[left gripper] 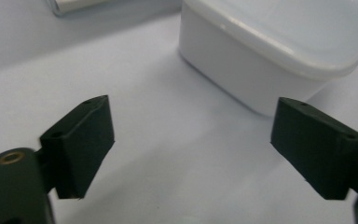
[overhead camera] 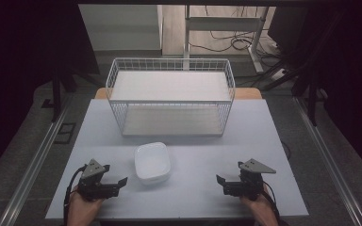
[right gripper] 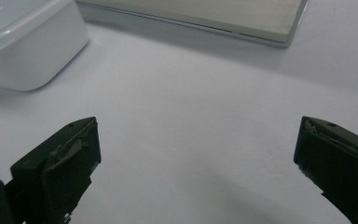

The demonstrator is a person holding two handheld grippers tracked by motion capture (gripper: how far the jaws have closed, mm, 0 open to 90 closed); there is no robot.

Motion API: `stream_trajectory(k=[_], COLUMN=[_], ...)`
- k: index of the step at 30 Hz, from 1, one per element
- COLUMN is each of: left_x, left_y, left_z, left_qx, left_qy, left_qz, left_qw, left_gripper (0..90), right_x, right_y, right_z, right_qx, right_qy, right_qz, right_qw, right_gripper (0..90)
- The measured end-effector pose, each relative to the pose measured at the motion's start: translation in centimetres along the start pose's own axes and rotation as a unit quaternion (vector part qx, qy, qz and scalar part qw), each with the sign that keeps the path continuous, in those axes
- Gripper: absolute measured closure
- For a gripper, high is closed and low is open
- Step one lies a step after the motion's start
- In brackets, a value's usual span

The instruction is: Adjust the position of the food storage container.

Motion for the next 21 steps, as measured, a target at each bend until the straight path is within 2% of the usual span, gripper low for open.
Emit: stream_trajectory(k=[2, 3, 4, 5, 10, 16, 18, 20, 21], left_x=[-0.04, -0.05, -0.02, 0.08, 0.29, 0.35, 0.38, 0.52, 0.62], left_y=[-0.06, -0.10, -0.10, -0.07, 0.17, 0.26, 0.31, 0.47, 0.57], left_z=[0.12, 0.25, 0.31, 0.31, 0.22, 0.36, 0.31, 0.21, 0.19], left_qx=[0.003, 0.006, 0.007, 0.004, -0.009, -0.004, -0.005, -0.008, -0.011], left_qy=[-0.003, -0.004, -0.003, -0.009, -0.009, 0.003, 0.003, 0.000, -0.002], left_qz=[0.003, 0.004, 0.002, -0.004, -0.017, -0.027, -0.029, -0.034, -0.038], left_qw=[1.0000, 1.0000, 1.0000, 0.9999, 0.9998, 0.9996, 0.9996, 0.9994, 0.9992], left_gripper=[9.5, 7.7, 7.7, 6.0, 3.2, 10.4, 12.8, 20.5, 20.5], right_x=[0.00, 0.15, 0.15, 0.36, 0.53, 0.37, 0.40, 0.45, 0.45], right_y=[-0.03, -0.04, -0.04, 0.05, 0.19, 0.24, 0.27, 0.29, 0.29], right_z=[0.05, 0.08, 0.08, -0.03, -0.33, -0.50, -0.52, -0.44, -0.44], right_qx=[0.005, 0.014, 0.014, 0.017, 0.016, 0.018, 0.019, 0.022, 0.022], right_qy=[-0.004, -0.017, -0.017, -0.017, -0.016, 0.000, -0.001, -0.001, -0.001], right_qz=[-0.002, -0.021, -0.021, -0.037, -0.043, -0.039, -0.040, -0.038, -0.038], right_qw=[1.0000, 0.9995, 0.9995, 0.9990, 0.9988, 0.9991, 0.9990, 0.9990, 0.9990], right_gripper=[0.1, 0.0, 0.0, 0.0, 0.0, 0.0, 0.0, 0.0, 0.0])
Point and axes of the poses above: each handheld gripper's, and its own axes: z roughly forward along the jaws, y roughly out of its top, x roughly to its left, the point moved 2 cm from there along z, roughly forward along the jaws, and after that the axes turned 7 degrees about -z, right-handed, at the moved point
